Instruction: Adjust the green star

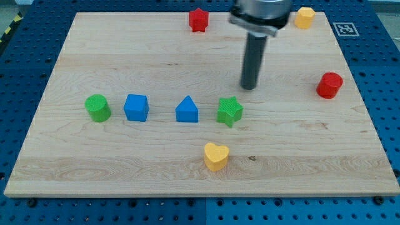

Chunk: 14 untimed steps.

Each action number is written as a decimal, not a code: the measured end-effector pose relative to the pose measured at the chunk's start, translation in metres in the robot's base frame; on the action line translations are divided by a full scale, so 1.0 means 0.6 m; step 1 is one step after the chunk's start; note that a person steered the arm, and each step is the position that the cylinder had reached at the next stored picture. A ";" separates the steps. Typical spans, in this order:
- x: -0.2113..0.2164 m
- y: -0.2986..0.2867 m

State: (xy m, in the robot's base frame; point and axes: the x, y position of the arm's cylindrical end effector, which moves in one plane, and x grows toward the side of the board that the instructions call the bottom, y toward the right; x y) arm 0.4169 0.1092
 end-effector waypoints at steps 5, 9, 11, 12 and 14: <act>0.219 -0.107; 0.204 -0.107; 0.199 -0.107; 0.189 -0.107; 0.186 -0.107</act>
State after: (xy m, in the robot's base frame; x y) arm 0.5284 0.0448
